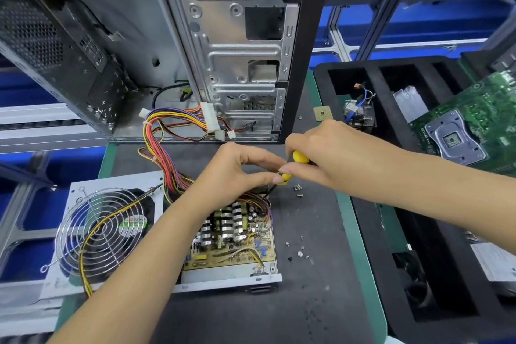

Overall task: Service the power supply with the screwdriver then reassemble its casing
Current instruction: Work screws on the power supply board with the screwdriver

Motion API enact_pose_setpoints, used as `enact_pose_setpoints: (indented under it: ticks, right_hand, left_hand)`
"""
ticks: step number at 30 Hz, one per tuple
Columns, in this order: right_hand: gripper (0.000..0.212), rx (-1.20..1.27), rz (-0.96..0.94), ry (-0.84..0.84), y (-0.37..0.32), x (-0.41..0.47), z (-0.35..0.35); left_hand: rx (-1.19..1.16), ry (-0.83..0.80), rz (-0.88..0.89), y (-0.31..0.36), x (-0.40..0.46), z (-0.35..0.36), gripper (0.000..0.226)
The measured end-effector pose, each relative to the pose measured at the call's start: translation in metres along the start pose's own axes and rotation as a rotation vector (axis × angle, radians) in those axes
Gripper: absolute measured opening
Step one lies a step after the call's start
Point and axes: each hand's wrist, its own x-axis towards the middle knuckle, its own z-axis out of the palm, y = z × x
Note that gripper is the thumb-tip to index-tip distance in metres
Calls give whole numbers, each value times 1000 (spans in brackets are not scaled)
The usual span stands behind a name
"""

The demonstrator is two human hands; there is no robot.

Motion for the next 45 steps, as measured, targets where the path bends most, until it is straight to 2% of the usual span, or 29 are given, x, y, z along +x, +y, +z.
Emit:
enact_pose_setpoints:
  ticks: [28, 45]
  right_hand:
    - [37, -104, -52, 22, -3, 3, -1]
    - [40, -82, -60, 12, -3, 4, -3]
  left_hand:
    - [-36, 22, 48, -2, -3, 0, 26]
    - [-31, 33, 64, -3, -4, -1, 27]
